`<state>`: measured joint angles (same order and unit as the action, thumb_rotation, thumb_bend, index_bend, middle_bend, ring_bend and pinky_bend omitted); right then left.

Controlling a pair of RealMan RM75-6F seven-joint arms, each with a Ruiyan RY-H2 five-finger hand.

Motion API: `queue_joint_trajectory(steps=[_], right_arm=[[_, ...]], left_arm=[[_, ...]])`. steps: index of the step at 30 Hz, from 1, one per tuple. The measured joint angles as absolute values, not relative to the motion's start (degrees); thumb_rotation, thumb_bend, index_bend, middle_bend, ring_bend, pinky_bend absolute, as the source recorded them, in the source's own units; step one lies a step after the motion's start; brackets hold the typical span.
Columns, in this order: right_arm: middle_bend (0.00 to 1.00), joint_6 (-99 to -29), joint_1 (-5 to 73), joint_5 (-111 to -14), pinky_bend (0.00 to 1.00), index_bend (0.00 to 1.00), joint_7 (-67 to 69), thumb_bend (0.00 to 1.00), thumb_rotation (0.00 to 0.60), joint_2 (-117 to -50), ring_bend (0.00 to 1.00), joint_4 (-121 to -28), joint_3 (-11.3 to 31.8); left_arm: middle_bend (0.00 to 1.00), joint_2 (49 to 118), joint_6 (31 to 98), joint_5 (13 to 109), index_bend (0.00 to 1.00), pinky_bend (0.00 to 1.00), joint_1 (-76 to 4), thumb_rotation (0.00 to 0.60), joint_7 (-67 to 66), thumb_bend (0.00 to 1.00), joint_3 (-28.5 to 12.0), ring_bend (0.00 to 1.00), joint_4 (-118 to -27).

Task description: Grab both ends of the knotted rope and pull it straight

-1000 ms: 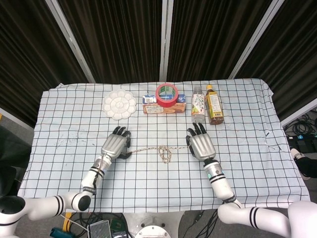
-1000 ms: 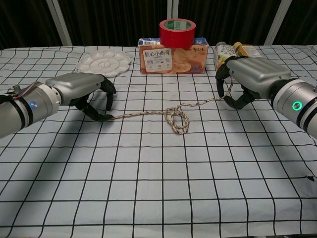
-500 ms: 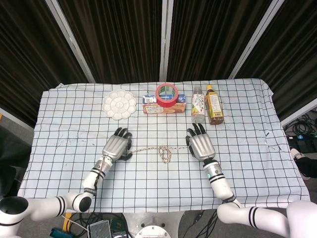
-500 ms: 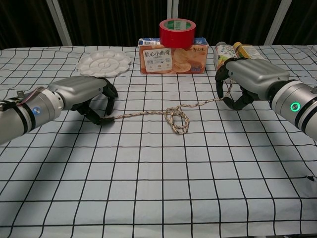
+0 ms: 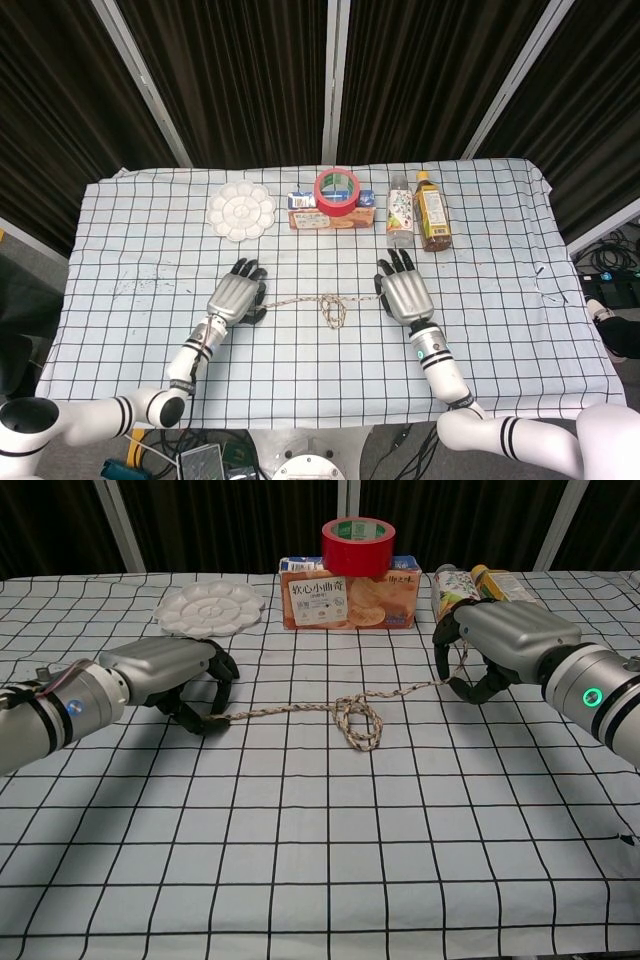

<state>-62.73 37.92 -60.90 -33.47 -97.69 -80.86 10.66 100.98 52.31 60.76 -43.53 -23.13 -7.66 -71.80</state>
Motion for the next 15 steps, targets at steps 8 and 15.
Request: queue_joint_trajectory(steps=[8, 15], right_arm=[[0.20, -62.6, 37.9, -60.6, 0.00, 0.65, -33.4, 0.62, 0.600, -97.9, 0.00, -80.6, 10.6], [0.20, -62.6, 38.1, -60.5, 0.00, 0.65, -33.5, 0.62, 0.600, -97.9, 0.00, -80.5, 10.7]], left_arm=[[0.17, 100.9, 51.9, 61.4, 0.57, 0.00, -43.6, 0.526, -22.8, 0.34, -7.6, 0.05, -71.7], [0.18, 100.9, 51.5, 62.0, 0.60, 0.00, -43.5, 0.525, -21.8, 0.40, -7.6, 0.05, -71.6]])
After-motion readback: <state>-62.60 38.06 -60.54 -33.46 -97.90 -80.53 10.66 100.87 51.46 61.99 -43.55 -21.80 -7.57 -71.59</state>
